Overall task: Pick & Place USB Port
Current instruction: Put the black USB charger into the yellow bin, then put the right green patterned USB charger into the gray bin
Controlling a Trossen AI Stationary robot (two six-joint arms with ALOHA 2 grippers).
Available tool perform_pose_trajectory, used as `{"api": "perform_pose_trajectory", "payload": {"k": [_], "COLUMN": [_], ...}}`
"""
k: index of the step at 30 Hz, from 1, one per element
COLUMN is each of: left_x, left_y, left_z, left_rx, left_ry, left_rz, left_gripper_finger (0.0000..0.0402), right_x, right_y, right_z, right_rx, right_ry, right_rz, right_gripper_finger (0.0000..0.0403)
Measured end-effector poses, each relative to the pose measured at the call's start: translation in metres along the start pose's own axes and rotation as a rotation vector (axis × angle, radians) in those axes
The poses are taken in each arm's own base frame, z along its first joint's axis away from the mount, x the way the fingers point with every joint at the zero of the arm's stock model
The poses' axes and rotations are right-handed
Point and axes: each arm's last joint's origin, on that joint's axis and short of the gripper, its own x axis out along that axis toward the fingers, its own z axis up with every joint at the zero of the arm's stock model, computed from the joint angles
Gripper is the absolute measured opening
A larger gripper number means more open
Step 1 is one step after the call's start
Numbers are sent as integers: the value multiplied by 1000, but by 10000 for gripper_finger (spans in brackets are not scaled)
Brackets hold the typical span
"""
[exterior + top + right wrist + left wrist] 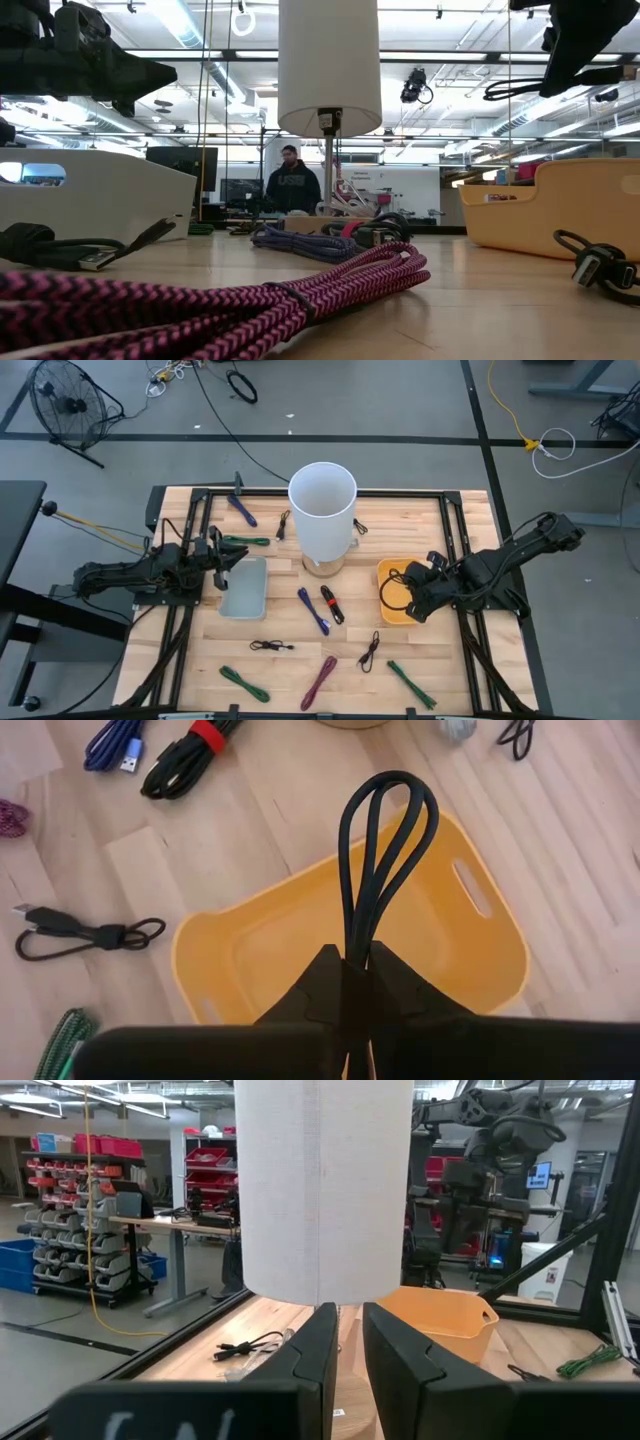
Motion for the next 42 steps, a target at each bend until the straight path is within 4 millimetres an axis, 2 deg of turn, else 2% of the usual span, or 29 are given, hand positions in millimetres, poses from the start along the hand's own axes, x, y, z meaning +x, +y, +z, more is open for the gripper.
{"api": "perform_pose_trajectory", "payload": {"k": [4, 17, 28, 34, 38, 42], "left_x": [0, 0, 0, 0, 0, 0], "left_y": [0, 0, 0, 0, 0, 0], "left_z": [0, 0, 0, 0, 0, 0], "left_rx": [0, 0, 0, 0, 0, 7], "left_ry": [0, 0, 0, 0, 0, -2], "left_rz": [0, 0, 0, 0, 0, 1], "left_gripper_finger": [58, 58, 58, 58, 58, 58], "right_x": [0, -1, 0, 3, 14, 29], "right_y": [-3, -9, -7, 10, 30, 49], "right_z": [0, -3, -2, 7, 16, 21], "right_rx": [16, 68, 60, 131, -2, -27], "right_ry": [-26, -39, -50, -47, -16, 32], "right_rz": [-54, -141, -122, 63, 218, 311], "right_gripper_finger": [43, 150, 166, 167, 167, 164]}}
